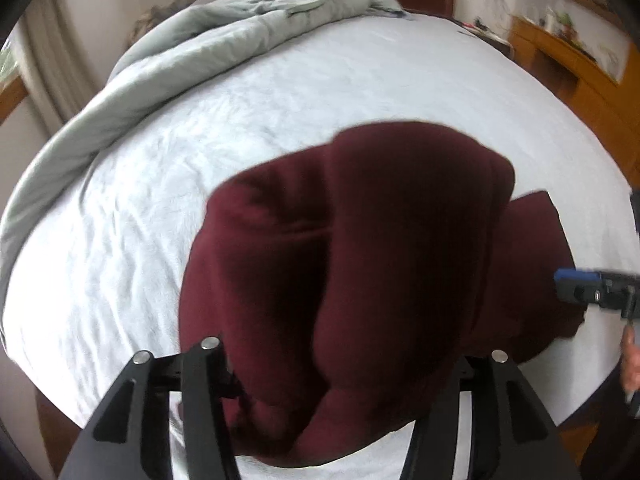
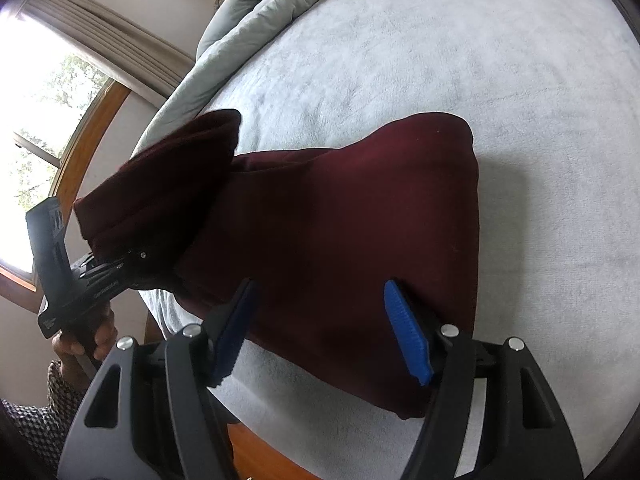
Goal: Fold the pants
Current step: 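Lower the folded end onto the trousers and open the left tool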
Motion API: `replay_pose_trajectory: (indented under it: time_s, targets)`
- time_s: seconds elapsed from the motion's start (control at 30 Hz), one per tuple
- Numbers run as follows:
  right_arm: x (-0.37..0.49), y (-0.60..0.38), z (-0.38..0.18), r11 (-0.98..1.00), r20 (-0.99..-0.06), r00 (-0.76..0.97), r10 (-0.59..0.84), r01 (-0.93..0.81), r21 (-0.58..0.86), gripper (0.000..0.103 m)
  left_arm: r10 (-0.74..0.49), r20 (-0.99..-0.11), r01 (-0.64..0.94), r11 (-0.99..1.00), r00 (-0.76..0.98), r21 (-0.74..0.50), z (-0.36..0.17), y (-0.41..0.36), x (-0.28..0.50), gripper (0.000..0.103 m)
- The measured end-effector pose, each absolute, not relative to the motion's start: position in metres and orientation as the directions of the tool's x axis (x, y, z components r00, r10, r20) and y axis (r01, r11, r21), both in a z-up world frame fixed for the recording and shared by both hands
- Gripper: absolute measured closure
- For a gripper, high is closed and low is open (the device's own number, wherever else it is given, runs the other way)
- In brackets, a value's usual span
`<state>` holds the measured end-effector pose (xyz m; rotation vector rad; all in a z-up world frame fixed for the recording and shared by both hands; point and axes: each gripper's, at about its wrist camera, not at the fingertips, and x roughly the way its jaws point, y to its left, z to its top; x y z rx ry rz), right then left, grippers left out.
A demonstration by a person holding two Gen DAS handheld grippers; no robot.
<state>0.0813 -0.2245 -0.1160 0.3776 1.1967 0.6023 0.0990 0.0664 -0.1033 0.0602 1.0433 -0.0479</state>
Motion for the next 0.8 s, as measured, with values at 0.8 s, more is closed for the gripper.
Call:
replay_pose_trajectory:
  time_s: [0.8]
  targets:
    - [0.083,-0.229,-0.118,0.781,-0.748,0.227,0.624,-0.232,0.58,0.036,0.09,-0.924,-0.045,0.996,0.373,0.079,-0.097,0.067,0.112,0.046]
